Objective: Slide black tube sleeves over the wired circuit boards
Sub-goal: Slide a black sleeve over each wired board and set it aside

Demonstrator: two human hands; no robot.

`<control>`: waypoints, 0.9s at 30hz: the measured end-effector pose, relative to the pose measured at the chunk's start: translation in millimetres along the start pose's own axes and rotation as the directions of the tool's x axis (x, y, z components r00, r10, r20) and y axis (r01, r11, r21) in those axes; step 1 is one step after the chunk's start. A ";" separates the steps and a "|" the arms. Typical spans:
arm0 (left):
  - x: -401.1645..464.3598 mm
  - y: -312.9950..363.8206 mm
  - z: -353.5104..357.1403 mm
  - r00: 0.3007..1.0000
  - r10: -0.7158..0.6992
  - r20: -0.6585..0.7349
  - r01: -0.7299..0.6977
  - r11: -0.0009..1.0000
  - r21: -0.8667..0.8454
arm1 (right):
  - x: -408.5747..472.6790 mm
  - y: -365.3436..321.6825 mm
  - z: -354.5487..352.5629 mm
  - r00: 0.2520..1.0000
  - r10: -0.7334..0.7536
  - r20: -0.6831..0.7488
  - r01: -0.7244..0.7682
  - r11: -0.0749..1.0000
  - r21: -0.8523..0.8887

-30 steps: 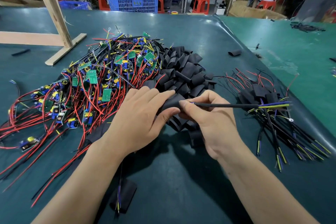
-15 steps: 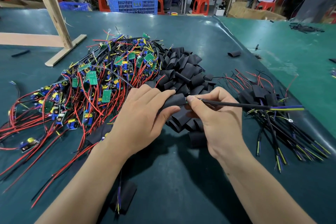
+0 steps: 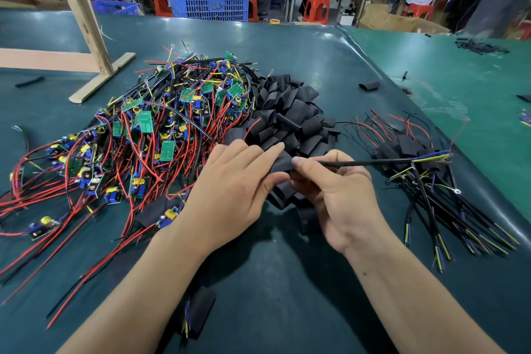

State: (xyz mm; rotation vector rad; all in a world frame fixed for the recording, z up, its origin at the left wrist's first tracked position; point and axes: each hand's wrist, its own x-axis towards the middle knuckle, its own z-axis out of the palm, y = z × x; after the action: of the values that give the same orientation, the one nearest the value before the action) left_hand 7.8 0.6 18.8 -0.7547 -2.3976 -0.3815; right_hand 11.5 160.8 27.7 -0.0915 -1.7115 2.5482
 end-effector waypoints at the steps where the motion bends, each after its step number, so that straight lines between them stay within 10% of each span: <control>1: 0.9 0.7 0.4 1.000 -0.014 -0.001 0.014 1.000 0.002 | -0.6 0.6 0.5 1.000 -0.009 0.004 0.009 1.000 -0.003; 9: 1.2 -4.3 -1.6 0.995 -0.018 -0.093 0.016 0.999 -0.028 | -3.3 7.2 5.6 0.995 -0.103 -0.005 0.103 0.993 -0.056; 13: 0.8 3.5 -10.1 0.821 -0.036 -0.570 0.014 0.999 -0.043 | -0.8 3.8 5.3 0.964 -0.233 -0.129 0.239 0.970 0.034; 15: -2.4 7.9 -8.3 0.787 -0.152 -0.598 -0.010 0.966 -0.259 | 0.3 0.7 3.2 0.927 -0.334 -0.171 0.339 0.941 0.006; 17: 2.4 17.9 -8.0 0.805 -0.470 -0.362 0.174 0.770 -0.614 | -1.8 0.2 3.8 0.886 -0.439 -0.150 0.430 0.898 -0.093; 21: 16.6 19.2 1.6 0.640 -0.646 0.416 0.432 -0.145 -0.890 | -11.3 8.5 9.8 0.835 -0.550 0.014 0.535 0.806 -0.254; 27: 12.0 27.3 7.2 0.700 -0.618 0.359 0.254 -0.255 -0.933 | -20.1 14.4 17.2 0.807 -0.584 0.080 0.585 0.776 -0.236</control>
State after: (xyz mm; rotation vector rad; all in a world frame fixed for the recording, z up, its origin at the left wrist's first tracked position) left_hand 12.8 30.6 23.0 -0.0889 -1.5372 -2.6442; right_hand 29.6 137.6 21.1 0.3777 -1.7066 1.8721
